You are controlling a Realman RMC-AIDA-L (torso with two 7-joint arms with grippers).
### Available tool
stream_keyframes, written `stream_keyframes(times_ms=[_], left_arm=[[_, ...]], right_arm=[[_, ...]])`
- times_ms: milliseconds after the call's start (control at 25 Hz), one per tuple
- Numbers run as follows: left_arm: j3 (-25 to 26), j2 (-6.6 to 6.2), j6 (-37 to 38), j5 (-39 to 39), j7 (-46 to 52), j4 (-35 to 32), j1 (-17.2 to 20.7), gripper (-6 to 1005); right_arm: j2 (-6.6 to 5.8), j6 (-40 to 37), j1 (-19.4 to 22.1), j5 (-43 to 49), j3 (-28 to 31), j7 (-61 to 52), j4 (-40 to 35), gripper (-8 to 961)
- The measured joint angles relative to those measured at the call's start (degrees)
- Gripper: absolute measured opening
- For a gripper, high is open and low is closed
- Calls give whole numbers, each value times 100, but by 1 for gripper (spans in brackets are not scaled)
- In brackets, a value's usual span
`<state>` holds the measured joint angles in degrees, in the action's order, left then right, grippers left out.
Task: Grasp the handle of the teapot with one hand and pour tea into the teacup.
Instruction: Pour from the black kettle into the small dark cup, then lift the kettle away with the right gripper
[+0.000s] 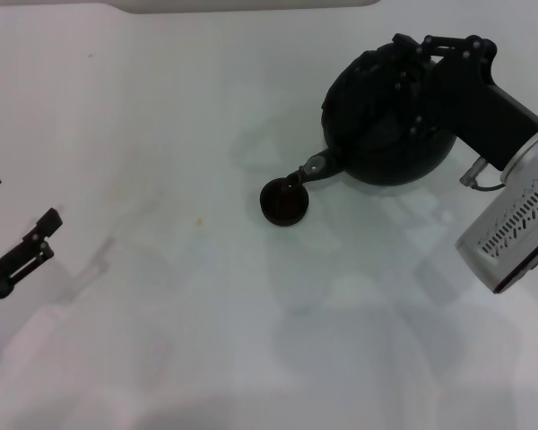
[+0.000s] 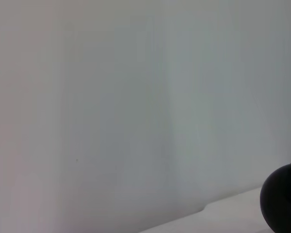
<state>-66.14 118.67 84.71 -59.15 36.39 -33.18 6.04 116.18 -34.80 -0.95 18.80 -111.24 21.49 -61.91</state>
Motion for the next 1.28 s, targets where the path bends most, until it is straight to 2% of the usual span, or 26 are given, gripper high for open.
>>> stream_keyframes(times_ms=[1040,1280], left_arm=[[13,8,-21,-35,0,13,-80,860],[14,7,-25,-38,-30,39,-78,859]], right_arm=[[0,-28,-10,-19,-13,329,33,102],[0,-24,-43,-684,-194,1023,65,102]])
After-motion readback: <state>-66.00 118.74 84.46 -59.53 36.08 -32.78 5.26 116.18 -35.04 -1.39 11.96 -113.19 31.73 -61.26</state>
